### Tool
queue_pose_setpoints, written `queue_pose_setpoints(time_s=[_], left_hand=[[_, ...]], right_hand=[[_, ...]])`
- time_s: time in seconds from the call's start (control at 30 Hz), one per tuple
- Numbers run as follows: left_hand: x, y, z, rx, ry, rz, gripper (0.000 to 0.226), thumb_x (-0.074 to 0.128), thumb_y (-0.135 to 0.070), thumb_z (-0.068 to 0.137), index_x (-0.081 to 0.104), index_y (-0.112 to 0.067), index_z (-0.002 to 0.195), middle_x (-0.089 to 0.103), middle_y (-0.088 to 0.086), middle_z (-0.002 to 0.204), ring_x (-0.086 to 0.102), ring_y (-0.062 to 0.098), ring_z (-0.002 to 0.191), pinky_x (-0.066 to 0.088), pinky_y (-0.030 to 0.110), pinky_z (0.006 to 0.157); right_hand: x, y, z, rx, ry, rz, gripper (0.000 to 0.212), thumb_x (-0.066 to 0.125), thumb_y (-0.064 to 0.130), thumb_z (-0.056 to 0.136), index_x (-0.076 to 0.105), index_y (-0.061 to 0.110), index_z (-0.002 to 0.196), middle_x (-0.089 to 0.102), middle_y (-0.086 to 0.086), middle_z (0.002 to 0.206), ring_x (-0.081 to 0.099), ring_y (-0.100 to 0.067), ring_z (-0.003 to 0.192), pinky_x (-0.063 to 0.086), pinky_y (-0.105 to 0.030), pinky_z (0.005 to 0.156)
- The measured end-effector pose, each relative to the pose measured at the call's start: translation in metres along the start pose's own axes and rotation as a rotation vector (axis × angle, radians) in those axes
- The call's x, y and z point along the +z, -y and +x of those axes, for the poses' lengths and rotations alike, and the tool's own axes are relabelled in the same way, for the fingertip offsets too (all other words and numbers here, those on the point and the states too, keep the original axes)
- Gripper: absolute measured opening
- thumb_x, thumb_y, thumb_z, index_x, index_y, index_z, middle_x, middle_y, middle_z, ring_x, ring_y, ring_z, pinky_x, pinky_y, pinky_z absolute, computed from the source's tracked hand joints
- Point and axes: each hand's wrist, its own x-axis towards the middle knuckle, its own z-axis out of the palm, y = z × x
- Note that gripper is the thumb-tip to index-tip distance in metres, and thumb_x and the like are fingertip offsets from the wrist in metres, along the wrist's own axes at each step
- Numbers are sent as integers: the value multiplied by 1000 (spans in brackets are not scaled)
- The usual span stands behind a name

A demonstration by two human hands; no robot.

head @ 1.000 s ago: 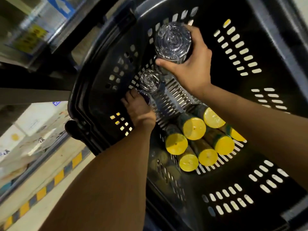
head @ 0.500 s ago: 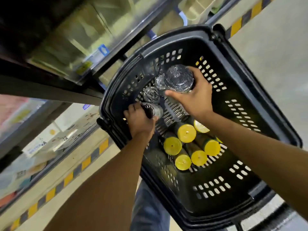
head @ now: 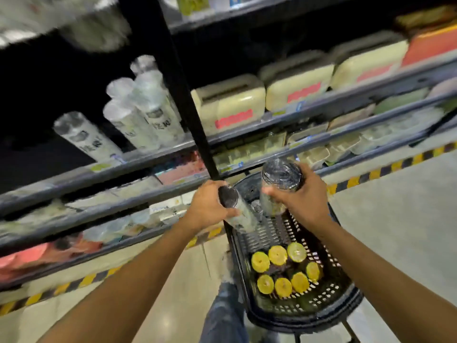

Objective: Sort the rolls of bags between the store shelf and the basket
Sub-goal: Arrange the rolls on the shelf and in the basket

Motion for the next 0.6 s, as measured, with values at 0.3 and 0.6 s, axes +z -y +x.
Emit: queue_pose_setpoints(time_s=[0.3, 0.6], left_hand=[[-174, -36, -141, 13, -339, -13, 63, 84, -30, 63, 63, -7, 118, 63, 4, 102, 61, 19, 98, 50, 35, 83], [-282, -6, -225, -26, -585, -152, 71, 85, -34, 63, 59, -15, 126, 64, -2, 119, 57, 5, 99, 44, 15, 83]], right_hand=[[-13, 177, -36, -228, 197, 19, 65, 88, 36, 56, 58, 23, 112, 67, 6, 103, 63, -12, 97, 50, -30, 87], [34, 303, -54, -354, 383, 100, 56, 88, 29, 60, 58, 25, 108, 65, 11, 98, 60, 1, 88, 48, -15, 71]])
